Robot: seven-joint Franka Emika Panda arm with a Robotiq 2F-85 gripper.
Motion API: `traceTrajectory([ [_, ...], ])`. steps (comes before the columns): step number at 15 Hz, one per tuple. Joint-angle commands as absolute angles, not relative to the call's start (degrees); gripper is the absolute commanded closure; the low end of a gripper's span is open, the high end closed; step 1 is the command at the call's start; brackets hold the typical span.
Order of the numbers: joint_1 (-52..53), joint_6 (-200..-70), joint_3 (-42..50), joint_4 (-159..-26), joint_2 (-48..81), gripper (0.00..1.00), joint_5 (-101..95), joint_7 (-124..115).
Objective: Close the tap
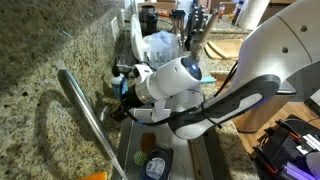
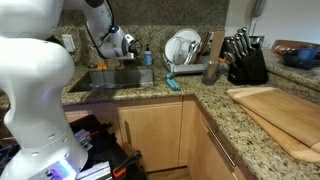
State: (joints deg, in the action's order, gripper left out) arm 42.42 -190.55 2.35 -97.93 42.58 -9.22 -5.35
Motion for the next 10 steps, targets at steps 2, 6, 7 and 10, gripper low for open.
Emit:
traceTrajectory([
  [2, 45.0, -189.4, 5.6, -98.2, 42.1, 0.00, -7.3, -6.6],
  [6, 50.6, -190.7, 15.3, -98.7, 40.7, 0.00, -3.4, -8.5],
  [7, 51.1, -191.7, 16.4, -98.5, 41.0, 0.00, -2.8, -8.9],
  [10, 50.1, -191.1, 15.6, -97.5, 41.7, 0.00, -3.8, -8.7],
])
